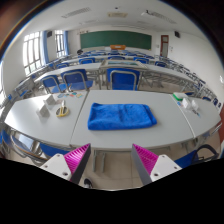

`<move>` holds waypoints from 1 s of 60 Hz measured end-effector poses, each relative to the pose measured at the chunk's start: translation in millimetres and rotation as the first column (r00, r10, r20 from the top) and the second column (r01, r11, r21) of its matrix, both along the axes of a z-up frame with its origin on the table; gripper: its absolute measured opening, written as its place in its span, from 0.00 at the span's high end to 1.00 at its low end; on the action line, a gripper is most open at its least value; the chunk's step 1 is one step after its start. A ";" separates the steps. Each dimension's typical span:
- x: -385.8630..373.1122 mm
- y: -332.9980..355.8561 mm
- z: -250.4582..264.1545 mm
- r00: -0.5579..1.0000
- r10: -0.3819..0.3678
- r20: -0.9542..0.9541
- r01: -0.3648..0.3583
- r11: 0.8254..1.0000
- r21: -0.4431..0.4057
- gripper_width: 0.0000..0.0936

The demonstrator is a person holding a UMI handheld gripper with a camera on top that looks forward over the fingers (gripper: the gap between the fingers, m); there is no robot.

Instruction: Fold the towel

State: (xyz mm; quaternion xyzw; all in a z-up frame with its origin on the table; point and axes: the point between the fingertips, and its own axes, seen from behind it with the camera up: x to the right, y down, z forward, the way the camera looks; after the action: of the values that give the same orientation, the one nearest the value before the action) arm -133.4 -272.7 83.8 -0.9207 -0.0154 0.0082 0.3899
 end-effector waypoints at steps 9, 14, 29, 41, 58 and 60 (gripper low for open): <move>-76.2 89.9 -23.5 0.996 0.090 0.006 -0.090 0.993 0.079 0.09; -93.7 138.5 -41.4 0.993 0.106 0.051 -0.111 0.989 0.096 0.09; -100.1 204.5 -93.5 0.992 0.091 0.088 -0.097 0.993 0.068 0.22; -79.4 211.9 -93.4 0.976 0.071 0.207 -0.095 0.989 0.111 0.94; -82.1 211.5 -81.6 0.990 0.074 0.117 -0.083 0.994 0.072 0.99; -92.8 212.3 -72.7 0.994 0.077 0.078 -0.083 0.993 0.083 0.99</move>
State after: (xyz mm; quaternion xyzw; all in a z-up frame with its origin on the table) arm -226.2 -60.4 11.1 -0.9013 -0.0672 -0.0111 0.4279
